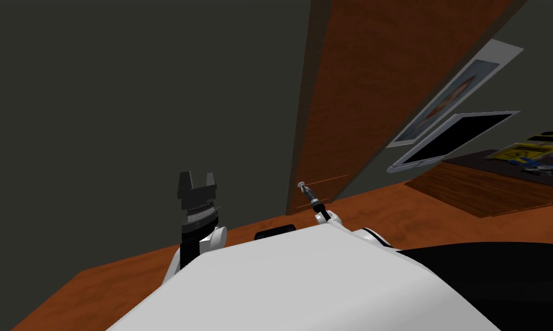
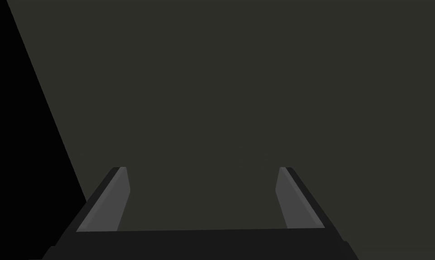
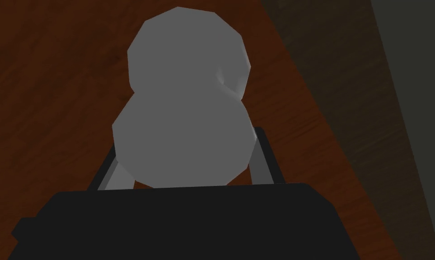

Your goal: Pull the door open

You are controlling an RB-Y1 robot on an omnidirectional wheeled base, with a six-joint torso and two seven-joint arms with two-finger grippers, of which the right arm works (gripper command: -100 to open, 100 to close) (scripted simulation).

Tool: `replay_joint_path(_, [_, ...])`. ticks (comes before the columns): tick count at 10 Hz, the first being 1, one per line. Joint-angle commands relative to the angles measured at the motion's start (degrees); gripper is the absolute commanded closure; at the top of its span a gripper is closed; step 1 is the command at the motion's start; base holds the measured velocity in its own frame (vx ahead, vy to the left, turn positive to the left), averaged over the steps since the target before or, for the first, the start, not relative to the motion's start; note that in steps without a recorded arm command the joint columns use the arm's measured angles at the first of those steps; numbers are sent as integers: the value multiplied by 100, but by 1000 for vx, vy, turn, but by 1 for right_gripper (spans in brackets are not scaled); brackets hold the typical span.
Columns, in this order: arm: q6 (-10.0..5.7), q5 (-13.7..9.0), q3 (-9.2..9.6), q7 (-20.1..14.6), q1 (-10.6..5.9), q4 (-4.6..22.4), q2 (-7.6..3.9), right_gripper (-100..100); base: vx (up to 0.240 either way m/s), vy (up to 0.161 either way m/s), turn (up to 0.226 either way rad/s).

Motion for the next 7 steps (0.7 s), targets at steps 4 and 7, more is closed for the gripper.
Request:
replay_joint_path(4, [-94,-56,75,-319,-74,209,93,100,-16,-10,27])
replay_joint_path(7, [-65,-208,82,-786,-53,177,92,100,-44,-29,101])
